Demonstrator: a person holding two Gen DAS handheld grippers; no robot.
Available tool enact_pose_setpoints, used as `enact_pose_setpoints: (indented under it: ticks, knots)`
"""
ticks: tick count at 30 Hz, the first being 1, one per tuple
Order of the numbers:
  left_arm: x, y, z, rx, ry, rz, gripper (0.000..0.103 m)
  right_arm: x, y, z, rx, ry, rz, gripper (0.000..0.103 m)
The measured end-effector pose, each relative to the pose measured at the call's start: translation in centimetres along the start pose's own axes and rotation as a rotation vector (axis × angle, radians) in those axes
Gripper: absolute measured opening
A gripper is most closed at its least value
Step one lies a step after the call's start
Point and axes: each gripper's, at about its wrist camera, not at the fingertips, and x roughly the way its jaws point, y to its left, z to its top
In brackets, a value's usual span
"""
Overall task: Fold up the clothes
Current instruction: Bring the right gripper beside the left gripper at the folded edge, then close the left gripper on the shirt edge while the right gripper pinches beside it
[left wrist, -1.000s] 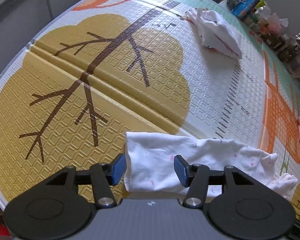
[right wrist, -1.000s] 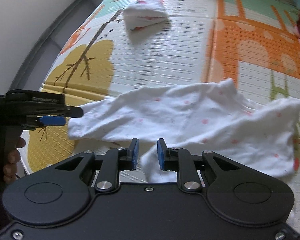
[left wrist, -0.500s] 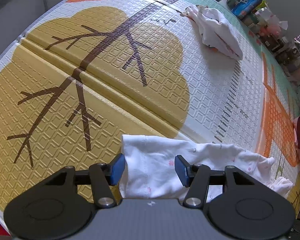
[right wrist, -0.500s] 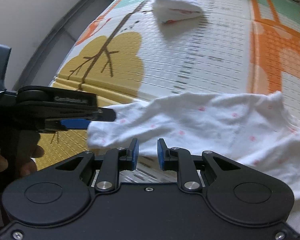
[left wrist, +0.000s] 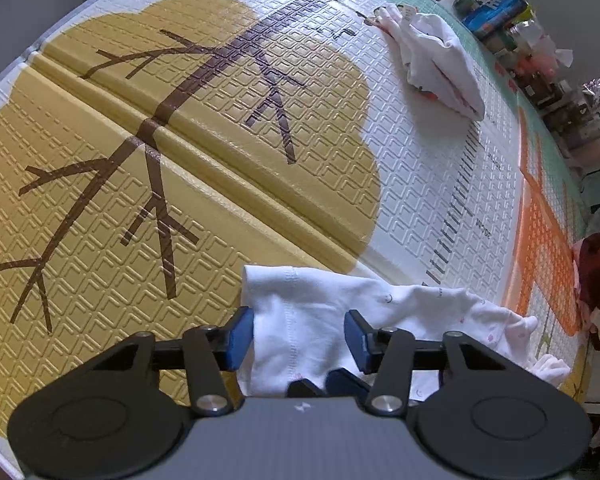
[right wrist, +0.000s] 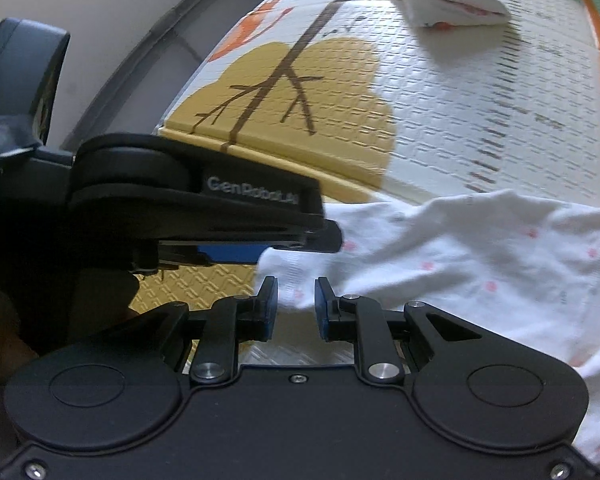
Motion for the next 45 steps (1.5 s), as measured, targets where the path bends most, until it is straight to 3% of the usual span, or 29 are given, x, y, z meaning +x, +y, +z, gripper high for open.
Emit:
enact_pose_setpoints:
  ticks: [10, 11, 17, 26, 31, 34, 40, 45]
  knots:
    - [0.1, 0.5, 0.2, 0.001, 0.007, -0.02, 0.043, 2.6, 0.3, 0.0, -0.008, 0.005, 0.007, 0.019]
    - [0.1, 0.5, 0.2, 0.002, 0.007, -0.02, 0.043, 2.7, 0.4, 0.0, -0.013, 0.007, -0.003, 0.024]
    - [0.1, 0.7, 0.2, 0.007, 0.009, -0.024, 0.043, 2.7, 0.9, -0.3, -0.039, -0.01, -0.032, 0.033]
    - [0.0, 1.3, 0.3, 0.014, 0.02, -0.022, 0.043, 2.8, 0.7, -0.3, -0.025, 0.002, 0.011, 0.043]
    - [0.1, 1.5, 0.3, 0.023, 0.024, -0.032, 0.043, 3.0, 1.1, -0.4, -0.04, -0.002, -0.006, 0.043]
    - [0.1, 1.5, 0.3, 0.03, 0.023, -0.037, 0.04, 3.1, 1.4, -0.6, -0.052, -0.009, -0.022, 0.042]
    - [0.2, 1.3, 0.4, 0.053, 0.028, -0.031, 0.021, 3.1, 2.4, -1.0, -0.122, -0.02, -0.077, 0.028]
    - [0.0, 1.4, 0.4, 0.055, 0.025, -0.026, 0.014, 3.1, 2.2, -1.1, -0.128, -0.026, -0.095, 0.015]
